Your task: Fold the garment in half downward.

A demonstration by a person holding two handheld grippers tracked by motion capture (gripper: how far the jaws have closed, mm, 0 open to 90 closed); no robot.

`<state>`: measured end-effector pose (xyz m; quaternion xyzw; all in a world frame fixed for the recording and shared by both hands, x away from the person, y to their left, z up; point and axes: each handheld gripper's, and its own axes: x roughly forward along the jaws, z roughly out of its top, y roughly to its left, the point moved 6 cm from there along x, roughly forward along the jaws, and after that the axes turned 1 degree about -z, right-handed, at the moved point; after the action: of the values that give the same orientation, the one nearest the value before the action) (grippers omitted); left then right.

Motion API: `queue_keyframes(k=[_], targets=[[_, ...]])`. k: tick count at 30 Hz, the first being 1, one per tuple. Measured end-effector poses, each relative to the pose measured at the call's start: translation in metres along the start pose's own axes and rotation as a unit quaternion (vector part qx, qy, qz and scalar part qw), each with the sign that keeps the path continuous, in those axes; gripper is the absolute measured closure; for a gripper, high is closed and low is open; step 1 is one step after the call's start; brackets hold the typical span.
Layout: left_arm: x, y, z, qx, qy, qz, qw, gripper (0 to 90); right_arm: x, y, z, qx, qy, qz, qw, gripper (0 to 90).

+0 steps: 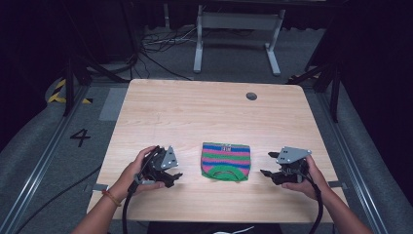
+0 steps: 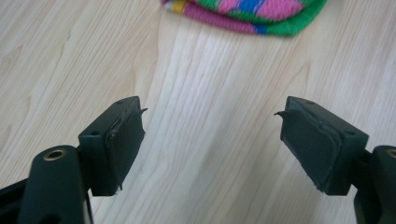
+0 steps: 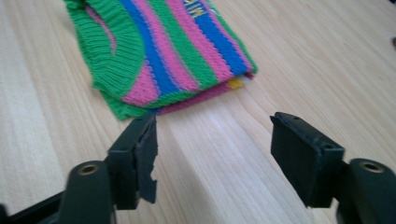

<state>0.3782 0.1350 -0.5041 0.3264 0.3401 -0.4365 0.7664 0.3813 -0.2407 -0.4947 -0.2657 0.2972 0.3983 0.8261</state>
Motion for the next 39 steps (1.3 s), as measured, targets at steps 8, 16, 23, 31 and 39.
queue_keyframes(k=[8,16,23,31,39], targets=[[-0.013,0.007,-0.030,-0.023,0.008,0.003,0.9997,21.4,-0.012,-0.011,-0.024,0.013,0.022,-0.032,0.9991,24.2],[-0.021,0.012,-0.058,-0.052,0.013,0.012,0.9985,21.0,-0.026,-0.019,-0.057,0.047,0.028,-0.040,0.9977,24.2],[-0.024,0.013,-0.083,-0.075,0.017,0.012,0.9969,20.6,-0.034,-0.023,-0.091,0.085,0.034,-0.045,0.9948,24.3],[-0.031,0.013,-0.107,-0.127,0.004,0.008,0.9919,18.6,-0.044,-0.026,-0.120,0.134,0.023,-0.059,0.9889,25.1],[-0.035,0.012,-0.125,-0.186,-0.040,-0.004,0.9817,15.6,-0.052,-0.024,-0.136,0.194,-0.004,-0.049,0.9798,21.1]])
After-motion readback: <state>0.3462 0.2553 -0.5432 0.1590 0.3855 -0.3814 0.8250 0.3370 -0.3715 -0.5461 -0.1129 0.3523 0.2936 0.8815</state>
